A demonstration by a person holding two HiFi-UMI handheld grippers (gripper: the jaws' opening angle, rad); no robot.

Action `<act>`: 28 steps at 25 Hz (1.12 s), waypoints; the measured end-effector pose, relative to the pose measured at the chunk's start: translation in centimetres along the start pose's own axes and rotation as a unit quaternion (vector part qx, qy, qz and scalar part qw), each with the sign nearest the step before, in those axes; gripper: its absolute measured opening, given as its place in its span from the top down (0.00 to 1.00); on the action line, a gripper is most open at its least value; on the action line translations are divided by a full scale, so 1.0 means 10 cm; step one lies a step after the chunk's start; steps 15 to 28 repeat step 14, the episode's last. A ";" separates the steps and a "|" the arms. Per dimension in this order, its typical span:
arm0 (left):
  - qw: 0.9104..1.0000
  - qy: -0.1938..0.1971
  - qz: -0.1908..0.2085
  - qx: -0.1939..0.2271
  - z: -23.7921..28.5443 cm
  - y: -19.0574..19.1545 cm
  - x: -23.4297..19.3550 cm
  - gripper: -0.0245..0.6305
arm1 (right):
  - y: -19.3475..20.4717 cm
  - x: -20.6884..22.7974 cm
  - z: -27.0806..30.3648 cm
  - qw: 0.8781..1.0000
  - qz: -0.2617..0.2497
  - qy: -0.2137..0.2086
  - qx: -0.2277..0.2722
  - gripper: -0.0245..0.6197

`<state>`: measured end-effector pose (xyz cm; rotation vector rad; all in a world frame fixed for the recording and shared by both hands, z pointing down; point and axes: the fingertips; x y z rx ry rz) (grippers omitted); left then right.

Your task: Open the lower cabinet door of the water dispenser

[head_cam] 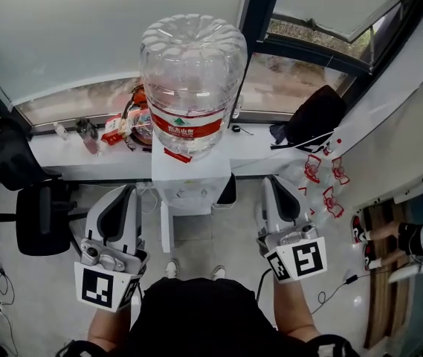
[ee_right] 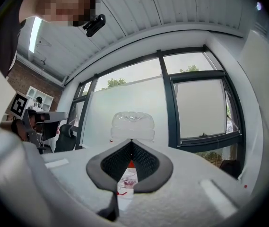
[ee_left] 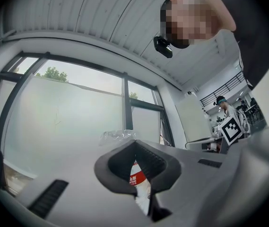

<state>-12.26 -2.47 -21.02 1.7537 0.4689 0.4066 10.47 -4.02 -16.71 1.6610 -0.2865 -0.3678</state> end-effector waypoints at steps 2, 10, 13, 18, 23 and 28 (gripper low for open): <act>1.000 0.000 0.001 0.002 0.02 0.01 0.01 0.95 | 0.00 0.01 0.00 1.000 -0.002 -0.001 0.002 0.95; 1.000 0.009 0.004 0.000 0.08 0.00 0.04 0.95 | 0.01 0.06 0.00 1.000 -0.002 0.005 0.001 0.95; 1.000 0.009 0.005 0.000 0.09 0.01 0.00 0.95 | 0.00 0.05 0.04 1.000 -0.005 0.002 0.003 0.95; 1.000 0.009 0.006 0.001 0.10 0.01 -0.01 0.95 | 0.00 0.04 0.05 1.000 -0.006 0.001 0.003 0.95; 1.000 0.009 0.006 0.001 0.10 0.01 -0.01 0.95 | 0.00 0.04 0.05 1.000 -0.006 0.001 0.003 0.95; 1.000 0.009 0.006 0.001 0.10 0.01 -0.01 0.95 | 0.00 0.04 0.05 1.000 -0.006 0.001 0.003 0.95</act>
Point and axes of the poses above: the fingertips, and each gripper's own axes: z forward along the fingers, x to its right, y out of its underside, and after that the axes turned 1 degree about -z, right-handed
